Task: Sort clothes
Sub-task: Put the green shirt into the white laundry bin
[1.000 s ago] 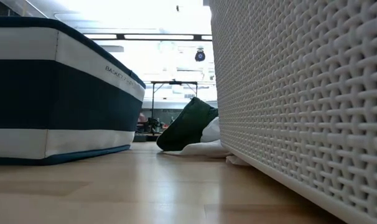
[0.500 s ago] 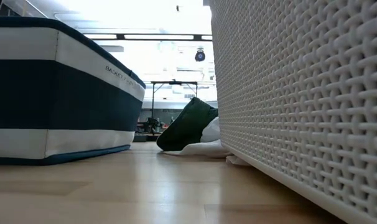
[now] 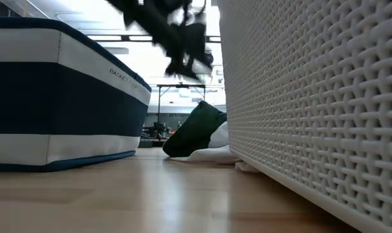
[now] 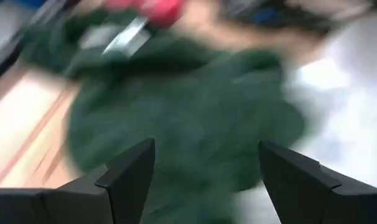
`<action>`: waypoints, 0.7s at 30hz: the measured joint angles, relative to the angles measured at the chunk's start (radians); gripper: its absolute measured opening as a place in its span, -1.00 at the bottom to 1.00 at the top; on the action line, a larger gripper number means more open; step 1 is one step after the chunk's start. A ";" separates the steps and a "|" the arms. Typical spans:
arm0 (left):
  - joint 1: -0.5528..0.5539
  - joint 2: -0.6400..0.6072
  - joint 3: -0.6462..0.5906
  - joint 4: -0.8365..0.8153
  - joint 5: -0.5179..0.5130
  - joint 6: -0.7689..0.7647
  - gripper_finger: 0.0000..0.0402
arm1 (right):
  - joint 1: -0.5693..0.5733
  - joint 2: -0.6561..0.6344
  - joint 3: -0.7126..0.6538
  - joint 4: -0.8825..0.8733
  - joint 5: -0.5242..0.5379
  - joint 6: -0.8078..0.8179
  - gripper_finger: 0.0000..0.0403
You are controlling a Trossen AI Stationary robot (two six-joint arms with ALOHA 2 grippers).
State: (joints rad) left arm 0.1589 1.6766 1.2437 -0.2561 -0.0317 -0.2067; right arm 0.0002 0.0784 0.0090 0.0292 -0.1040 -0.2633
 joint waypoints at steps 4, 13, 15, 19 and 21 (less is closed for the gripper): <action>0.069 0.073 -0.083 0.096 -0.006 0.001 0.35 | 0.000 0.001 0.000 0.000 0.000 0.000 -1.00; 0.149 0.289 0.044 0.116 0.102 0.196 0.35 | 0.000 0.000 0.000 0.000 0.000 0.000 -1.00; 0.148 0.324 0.071 0.106 0.136 0.211 0.35 | 0.000 0.000 0.000 0.000 0.000 0.000 -1.00; 0.147 0.359 0.088 0.169 0.205 0.211 0.35 | 0.000 0.000 0.000 0.000 0.000 0.000 -1.00; 0.146 0.377 0.089 0.175 0.205 0.211 0.35 | 0.000 0.000 0.000 0.000 0.000 0.000 -1.00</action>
State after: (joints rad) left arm 0.3046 2.0539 1.3326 -0.0815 0.1738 0.0048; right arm 0.0005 0.0784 0.0090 0.0289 -0.1036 -0.2631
